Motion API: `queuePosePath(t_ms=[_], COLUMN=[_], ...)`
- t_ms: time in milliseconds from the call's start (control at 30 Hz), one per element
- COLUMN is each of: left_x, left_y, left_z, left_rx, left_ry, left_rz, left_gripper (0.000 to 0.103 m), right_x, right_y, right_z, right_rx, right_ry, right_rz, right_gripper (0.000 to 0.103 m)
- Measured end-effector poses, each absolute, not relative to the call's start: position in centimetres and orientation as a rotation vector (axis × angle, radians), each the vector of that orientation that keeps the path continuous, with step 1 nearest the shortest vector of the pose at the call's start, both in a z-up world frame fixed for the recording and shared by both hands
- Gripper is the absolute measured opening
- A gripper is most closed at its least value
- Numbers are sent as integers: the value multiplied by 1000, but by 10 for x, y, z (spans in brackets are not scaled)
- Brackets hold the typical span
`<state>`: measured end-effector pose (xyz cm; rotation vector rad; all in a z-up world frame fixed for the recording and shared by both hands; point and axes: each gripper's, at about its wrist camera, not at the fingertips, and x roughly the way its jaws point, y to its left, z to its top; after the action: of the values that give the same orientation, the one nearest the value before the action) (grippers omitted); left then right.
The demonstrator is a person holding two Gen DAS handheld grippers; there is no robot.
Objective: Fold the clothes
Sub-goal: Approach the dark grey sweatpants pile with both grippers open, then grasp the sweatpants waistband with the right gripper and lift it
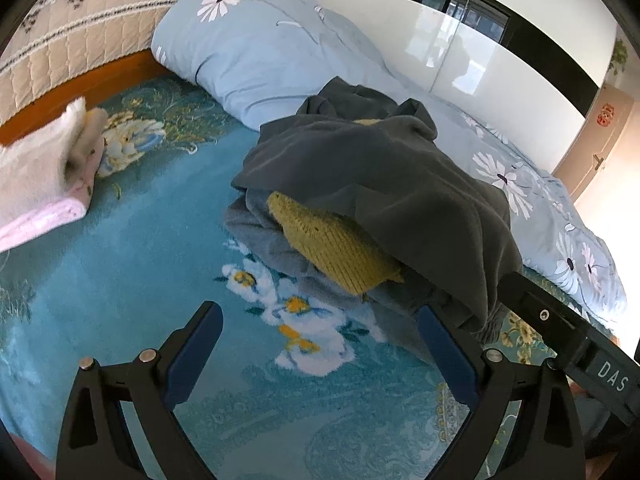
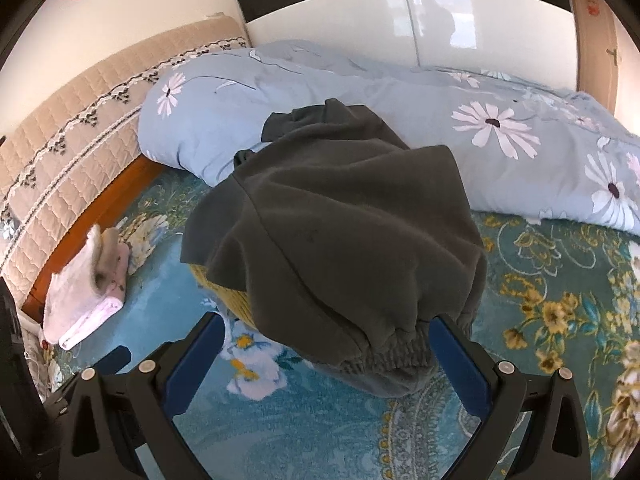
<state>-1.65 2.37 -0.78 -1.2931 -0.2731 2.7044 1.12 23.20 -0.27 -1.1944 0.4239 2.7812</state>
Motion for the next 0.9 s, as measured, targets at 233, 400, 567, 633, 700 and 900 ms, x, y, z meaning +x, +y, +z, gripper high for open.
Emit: queuePosePath(t_ms=[233, 400, 567, 633, 700, 900], left_x=[-20, -19, -20, -20, -20, -18], left_y=[17, -9, -27, -33, -40, -59], left_z=[-7, -16, -17, -16, -15, -21], left_rx=[-1305, -1330, -1325, -1306, -1289, -1344], left_ry=[-260, -314, -351, -358, -362, -325], left_rz=[2699, 2690, 2680, 2664, 2654, 2666], left_gripper=[98, 98, 98, 98, 98, 98], right_x=[10, 3, -10, -16, -23, -45], right_y=[240, 235, 223, 213, 203, 183], right_z=[-7, -12, -17, -20, -23, -37], right_rx=[-1211, -1278, -1329, -1361, -1397, -1440], right_ry=[482, 379, 298, 241, 176, 47], right_rz=[2728, 2702, 2660, 2653, 2639, 2553], right_gripper=[103, 103, 100, 94, 82, 61])
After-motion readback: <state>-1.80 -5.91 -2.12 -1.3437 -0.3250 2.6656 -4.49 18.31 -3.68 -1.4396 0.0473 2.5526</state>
